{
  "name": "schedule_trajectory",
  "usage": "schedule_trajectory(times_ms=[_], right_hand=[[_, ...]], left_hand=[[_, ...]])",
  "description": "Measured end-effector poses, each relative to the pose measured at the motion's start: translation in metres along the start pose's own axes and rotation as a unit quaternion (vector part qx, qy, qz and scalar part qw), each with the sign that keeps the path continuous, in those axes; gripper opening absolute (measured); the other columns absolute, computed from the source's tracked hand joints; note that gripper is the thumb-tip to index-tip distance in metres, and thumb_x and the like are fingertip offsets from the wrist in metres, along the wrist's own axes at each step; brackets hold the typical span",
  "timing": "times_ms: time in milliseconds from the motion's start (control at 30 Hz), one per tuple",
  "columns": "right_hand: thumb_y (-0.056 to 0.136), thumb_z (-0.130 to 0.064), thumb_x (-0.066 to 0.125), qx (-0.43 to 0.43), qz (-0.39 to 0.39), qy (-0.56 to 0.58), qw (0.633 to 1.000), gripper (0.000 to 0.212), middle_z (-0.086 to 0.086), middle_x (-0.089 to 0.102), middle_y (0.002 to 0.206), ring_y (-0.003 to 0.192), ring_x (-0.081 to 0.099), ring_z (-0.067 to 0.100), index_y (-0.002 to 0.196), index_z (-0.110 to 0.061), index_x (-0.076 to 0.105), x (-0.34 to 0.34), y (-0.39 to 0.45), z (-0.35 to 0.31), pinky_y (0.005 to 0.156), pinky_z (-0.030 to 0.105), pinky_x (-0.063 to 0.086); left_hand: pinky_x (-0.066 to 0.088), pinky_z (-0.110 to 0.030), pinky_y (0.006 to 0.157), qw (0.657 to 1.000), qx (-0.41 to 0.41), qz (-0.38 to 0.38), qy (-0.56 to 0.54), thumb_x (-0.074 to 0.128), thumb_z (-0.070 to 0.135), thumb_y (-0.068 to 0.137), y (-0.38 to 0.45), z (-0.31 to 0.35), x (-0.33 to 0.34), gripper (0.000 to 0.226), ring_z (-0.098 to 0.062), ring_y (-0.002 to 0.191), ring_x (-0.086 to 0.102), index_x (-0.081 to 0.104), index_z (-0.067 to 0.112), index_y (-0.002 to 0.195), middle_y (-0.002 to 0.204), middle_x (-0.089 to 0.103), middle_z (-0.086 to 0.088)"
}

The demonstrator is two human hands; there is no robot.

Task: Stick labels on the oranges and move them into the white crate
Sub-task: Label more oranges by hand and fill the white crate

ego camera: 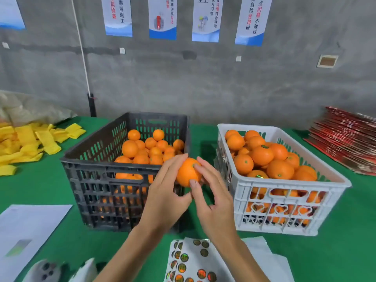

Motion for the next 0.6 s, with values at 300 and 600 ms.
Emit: schedule_trajectory(times_ms=[300, 600], right_hand=[[0.105, -0.024, 0.058, 0.208, -0.094, -0.018, 0.973, 0.029, -0.015, 0.061, 0.137, 0.129, 0.057, 0.007, 0.133, -0.025, 0.065, -0.006, -0.120, 0.061, 0.103, 0.033, 0.051], [0.101, -0.060, 0.046, 0.222, -0.340, -0.306, 0.861, 0.061, -0.010, 0.045, 0.157, 0.144, 0.038, 0.011, 0.148, -0.022, 0.053, -0.004, -0.183, 0.114, 0.120, 0.023, 0.028]], left_hand=[[0.053, -0.023, 0.096, 0.960, -0.234, -0.113, -0.104, 0.079, 0.039, 0.087, -0.138, -0.050, 0.050, 0.067, 0.005, 0.124, 0.053, 0.043, 0.047, 0.144, 0.140, 0.045, 0.030], [0.053, -0.036, 0.101, 0.868, -0.423, -0.134, -0.224, 0.067, 0.065, 0.085, -0.210, -0.083, 0.076, 0.066, -0.007, 0.111, 0.066, 0.041, 0.045, 0.142, 0.130, 0.055, 0.013]])
Point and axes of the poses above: each hand's wrist, its own y-axis towards the middle knuckle, its own x-axis out of the palm, z = x × y, the point moved 8 cm from there along y, towards the middle knuckle
